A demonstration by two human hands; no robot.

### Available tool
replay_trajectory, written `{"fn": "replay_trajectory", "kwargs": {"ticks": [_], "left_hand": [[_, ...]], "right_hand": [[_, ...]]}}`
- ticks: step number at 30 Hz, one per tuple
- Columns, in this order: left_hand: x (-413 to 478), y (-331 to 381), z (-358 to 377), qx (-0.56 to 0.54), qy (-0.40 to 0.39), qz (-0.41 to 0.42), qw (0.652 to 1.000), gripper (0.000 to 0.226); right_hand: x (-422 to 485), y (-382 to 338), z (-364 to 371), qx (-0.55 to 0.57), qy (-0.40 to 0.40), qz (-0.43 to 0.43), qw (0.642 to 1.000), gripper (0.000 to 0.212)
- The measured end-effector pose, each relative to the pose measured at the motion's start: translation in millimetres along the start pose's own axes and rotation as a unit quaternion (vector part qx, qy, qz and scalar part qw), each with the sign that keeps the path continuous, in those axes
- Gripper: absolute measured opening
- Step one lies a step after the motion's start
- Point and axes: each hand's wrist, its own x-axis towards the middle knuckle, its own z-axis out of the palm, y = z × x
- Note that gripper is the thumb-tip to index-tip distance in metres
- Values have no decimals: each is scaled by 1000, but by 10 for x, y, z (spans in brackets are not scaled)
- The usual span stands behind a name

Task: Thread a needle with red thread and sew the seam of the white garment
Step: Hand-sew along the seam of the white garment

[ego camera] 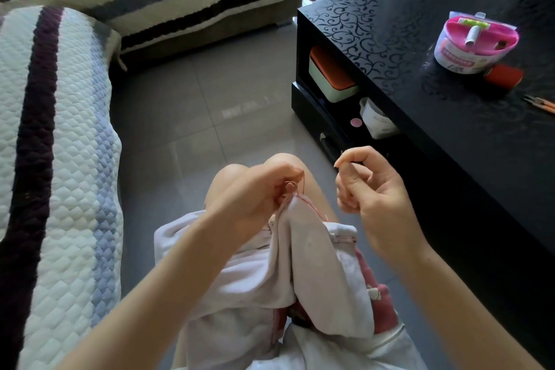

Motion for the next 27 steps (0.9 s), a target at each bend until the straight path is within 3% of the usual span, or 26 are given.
{"fn": "replay_trajectory", "kwargs": {"ticks": [1, 3, 7, 13, 18, 20, 23, 27], "left_hand": [[-19, 49, -5, 17, -33, 6, 999, 31], [-76, 130, 20, 84, -88, 28, 992, 3], [-156, 202, 48, 198, -115, 68, 971, 13], [-155, 210, 34, 211, -118, 68, 968, 28], [-180, 235, 57, 198, -127, 72, 969, 38], [-187, 250, 83, 189, -120, 75, 972, 32], [-182, 243, 92, 176, -106, 66, 977, 19], [-205, 175, 114, 191, -124, 69, 971, 17]], "right_hand": [[-1, 11, -6, -18, -5, 6, 1000, 15], [-6, 33, -11, -60, -18, 14, 998, 13], [-21, 100, 0, -129, -62, -1, 990, 13], [-43, 161, 4, -181, -107, -17, 977, 13], [-33, 106, 27, -129, -116, -32, 984, 12], [-42, 66, 44, -97, -122, -48, 987, 8], [-51, -16, 40, -34, -129, -63, 989, 25], [8, -147, 11, -53, -106, -106, 987, 3]]}}
